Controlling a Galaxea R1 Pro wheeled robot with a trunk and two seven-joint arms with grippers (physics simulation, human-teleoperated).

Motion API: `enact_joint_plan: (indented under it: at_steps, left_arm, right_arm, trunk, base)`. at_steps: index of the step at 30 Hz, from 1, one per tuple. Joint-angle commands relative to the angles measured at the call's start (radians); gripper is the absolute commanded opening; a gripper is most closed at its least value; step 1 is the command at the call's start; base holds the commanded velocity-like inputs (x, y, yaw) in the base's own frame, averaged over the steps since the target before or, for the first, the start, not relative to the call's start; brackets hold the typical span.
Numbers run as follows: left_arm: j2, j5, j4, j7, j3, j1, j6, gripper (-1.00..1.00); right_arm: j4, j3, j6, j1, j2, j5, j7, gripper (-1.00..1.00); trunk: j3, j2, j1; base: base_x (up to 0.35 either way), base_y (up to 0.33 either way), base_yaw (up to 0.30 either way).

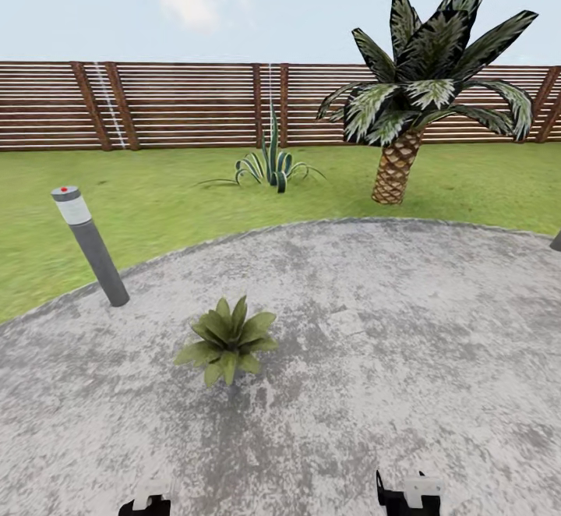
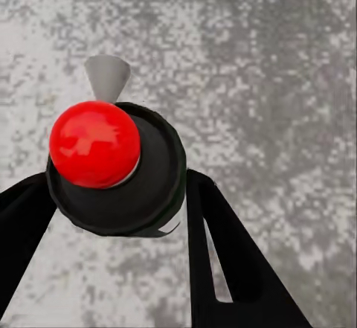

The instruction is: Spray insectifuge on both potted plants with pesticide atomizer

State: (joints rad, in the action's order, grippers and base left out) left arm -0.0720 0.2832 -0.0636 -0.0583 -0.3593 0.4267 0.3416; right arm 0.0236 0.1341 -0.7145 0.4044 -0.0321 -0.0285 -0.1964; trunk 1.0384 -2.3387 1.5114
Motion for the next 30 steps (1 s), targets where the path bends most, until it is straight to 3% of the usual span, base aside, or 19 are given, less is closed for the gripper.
enact_joint_plan:
  at_steps: [1, 30]
  left_arm:
    - [0.000, 0.007, 0.001, -0.005, -0.009, 0.001, 0.002, -1.00]
    - [0.000, 0.007, 0.001, -0.005, -0.009, 0.000, 0.003, -1.00]
  right_arm:
    - [-0.001, 0.009, -0.002, 0.001, 0.000, -0.002, -0.006, 1.00]
    - [-0.001, 0.009, -0.002, 0.001, 0.000, -0.004, -0.008, 1.00]
  trunk:
    - [0.001, 0.000, 0.000]
    - [0.001, 0.000, 0.000]
  base:
    - [0.337, 0.166, 0.000]
    - [0.300, 0.193, 0.000]
